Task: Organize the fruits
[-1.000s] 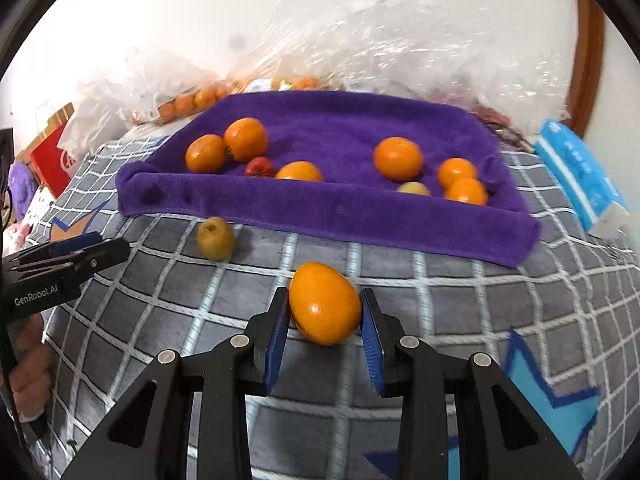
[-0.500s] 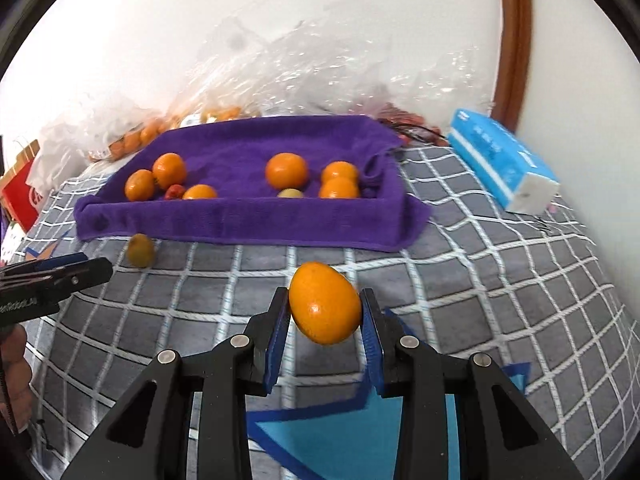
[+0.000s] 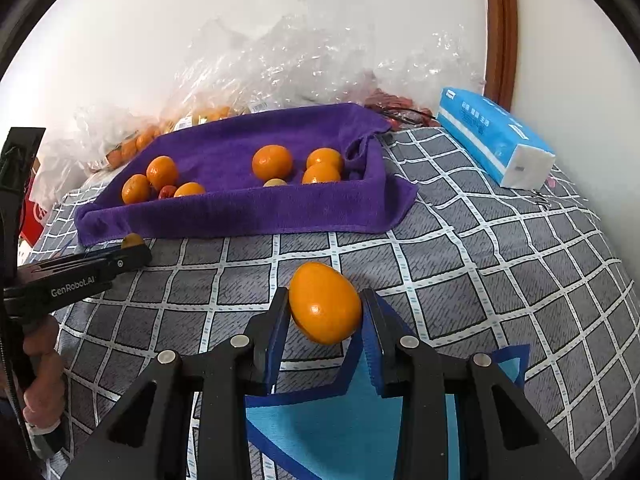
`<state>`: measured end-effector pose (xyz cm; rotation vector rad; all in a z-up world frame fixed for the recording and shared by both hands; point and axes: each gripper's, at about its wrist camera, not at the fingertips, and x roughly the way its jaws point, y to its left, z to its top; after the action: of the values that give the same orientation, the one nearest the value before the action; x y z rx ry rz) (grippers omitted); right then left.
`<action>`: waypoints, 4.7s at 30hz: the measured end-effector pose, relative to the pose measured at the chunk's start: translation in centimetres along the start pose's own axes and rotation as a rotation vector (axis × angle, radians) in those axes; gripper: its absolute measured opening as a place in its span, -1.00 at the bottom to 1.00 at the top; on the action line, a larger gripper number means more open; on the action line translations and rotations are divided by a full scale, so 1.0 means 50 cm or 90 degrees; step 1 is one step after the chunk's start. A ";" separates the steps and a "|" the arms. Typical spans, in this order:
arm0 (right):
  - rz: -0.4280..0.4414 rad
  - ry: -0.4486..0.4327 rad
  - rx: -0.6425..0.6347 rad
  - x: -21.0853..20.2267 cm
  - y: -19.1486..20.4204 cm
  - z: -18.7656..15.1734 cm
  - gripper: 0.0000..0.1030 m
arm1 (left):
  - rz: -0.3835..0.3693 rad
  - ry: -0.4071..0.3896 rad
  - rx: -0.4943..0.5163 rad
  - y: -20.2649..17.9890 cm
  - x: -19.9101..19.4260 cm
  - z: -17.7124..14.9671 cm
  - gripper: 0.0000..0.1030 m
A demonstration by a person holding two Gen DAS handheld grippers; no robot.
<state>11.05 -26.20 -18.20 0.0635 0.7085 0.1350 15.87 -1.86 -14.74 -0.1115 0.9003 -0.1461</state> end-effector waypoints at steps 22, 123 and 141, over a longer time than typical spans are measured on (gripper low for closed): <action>0.050 -0.036 -0.012 -0.097 0.124 0.138 -0.33 | 0.000 -0.053 -0.071 0.104 -0.176 0.054 -0.50; 0.015 -0.019 0.016 -0.123 0.078 0.198 -0.01 | 0.041 -0.090 -0.003 0.009 -0.233 0.083 0.63; -0.032 -0.093 0.025 -0.327 0.047 0.082 0.86 | 0.054 -0.188 0.016 -0.040 -0.402 -0.041 0.91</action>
<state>1.17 -26.28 -4.32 0.0920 0.5659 0.0671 1.76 -0.42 -0.18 -0.0690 0.6076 -0.0592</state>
